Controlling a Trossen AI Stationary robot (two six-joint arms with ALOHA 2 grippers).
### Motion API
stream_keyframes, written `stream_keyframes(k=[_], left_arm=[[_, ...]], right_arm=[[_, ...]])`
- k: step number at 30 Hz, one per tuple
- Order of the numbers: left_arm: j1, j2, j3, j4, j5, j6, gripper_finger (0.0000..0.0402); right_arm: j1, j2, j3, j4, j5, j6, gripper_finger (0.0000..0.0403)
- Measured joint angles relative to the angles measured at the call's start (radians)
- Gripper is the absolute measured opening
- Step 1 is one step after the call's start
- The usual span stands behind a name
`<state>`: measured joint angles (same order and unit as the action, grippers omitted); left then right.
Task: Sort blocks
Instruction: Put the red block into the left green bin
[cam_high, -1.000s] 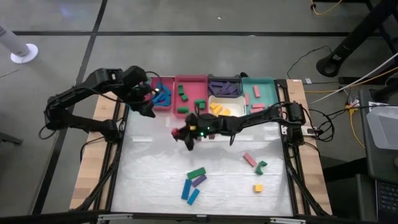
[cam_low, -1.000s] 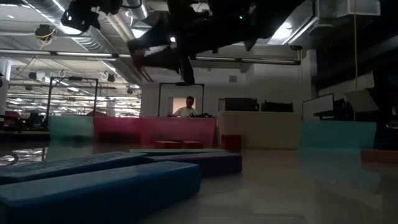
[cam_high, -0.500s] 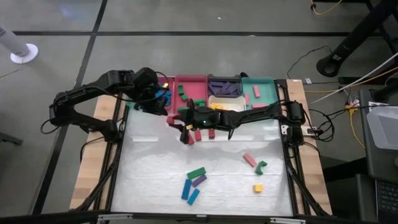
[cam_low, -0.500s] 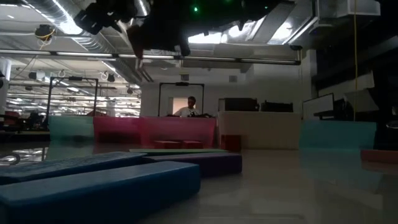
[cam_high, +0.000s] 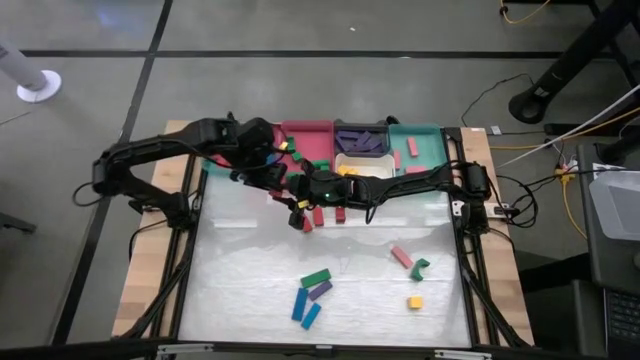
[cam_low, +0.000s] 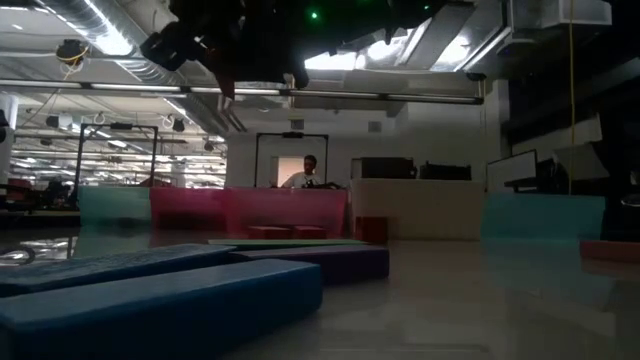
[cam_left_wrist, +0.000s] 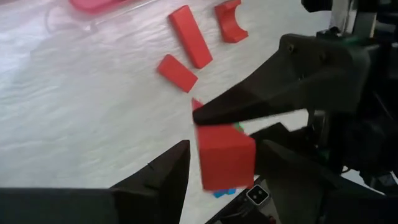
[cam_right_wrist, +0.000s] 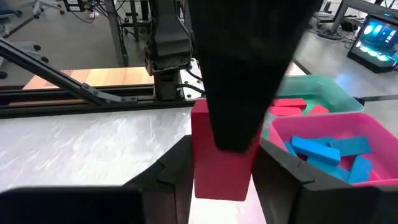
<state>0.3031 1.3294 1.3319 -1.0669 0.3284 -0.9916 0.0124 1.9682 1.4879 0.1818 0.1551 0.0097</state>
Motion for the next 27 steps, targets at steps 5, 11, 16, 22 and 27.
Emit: stream_keyframes(k=[5,11,16,22,27], left_arm=[[-0.009,0.032,0.000,0.008,0.000,0.020,0.0184],[-0.010,0.038,0.000,0.001,0.009,0.022,0.0159],[-0.009,0.038,0.000,-0.007,0.011,0.015,0.0095],[-0.009,0.036,0.000,-0.005,0.009,0.033,0.0094],[0.020,0.021,0.000,-0.054,0.007,0.094,0.0094]], right_arm=[[0.000,0.000,0.000,-0.006,0.000,0.000,0.0138],[0.000,0.000,0.000,-0.007,0.000,0.000,0.0138],[0.000,0.000,0.000,-0.008,0.005,-0.005,0.0138],[0.002,0.000,0.000,-0.007,0.025,-0.004,0.0143],[0.000,0.000,0.000,-0.003,-0.004,0.039,0.0189]])
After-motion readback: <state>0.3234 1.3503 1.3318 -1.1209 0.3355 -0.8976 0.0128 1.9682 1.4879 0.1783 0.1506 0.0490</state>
